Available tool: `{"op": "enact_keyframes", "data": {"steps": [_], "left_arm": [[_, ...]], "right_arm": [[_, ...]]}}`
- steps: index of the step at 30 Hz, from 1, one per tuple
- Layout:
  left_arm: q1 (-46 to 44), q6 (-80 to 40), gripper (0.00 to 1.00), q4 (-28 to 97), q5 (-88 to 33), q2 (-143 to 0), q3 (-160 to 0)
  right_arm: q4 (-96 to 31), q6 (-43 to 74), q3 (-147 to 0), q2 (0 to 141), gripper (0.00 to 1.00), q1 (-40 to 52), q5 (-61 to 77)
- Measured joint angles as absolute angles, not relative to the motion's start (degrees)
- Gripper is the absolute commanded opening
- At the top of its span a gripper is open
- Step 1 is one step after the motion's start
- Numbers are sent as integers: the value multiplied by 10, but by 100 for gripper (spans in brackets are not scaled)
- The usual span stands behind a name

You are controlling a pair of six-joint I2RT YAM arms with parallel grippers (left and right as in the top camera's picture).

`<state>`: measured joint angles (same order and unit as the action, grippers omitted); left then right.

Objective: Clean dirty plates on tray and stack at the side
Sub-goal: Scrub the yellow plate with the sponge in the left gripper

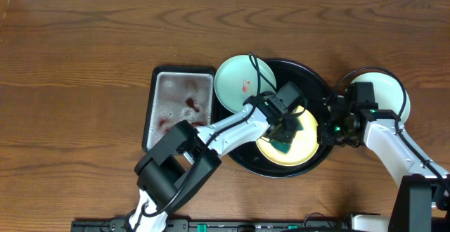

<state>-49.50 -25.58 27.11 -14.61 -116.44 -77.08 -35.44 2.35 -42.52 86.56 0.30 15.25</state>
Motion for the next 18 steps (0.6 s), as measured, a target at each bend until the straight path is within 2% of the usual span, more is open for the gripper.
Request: {"op": "enact_keyframes", "data": {"steps": [7,18], "left_arm": [[-468,-253,7,303,-116,-1143,-772],[-503,-268,6,208,-105,-1095,-771]], "right_arm": [[-356,23,-425,866,1,8,155],[-355,23,-425,866,1,8,155]]}}
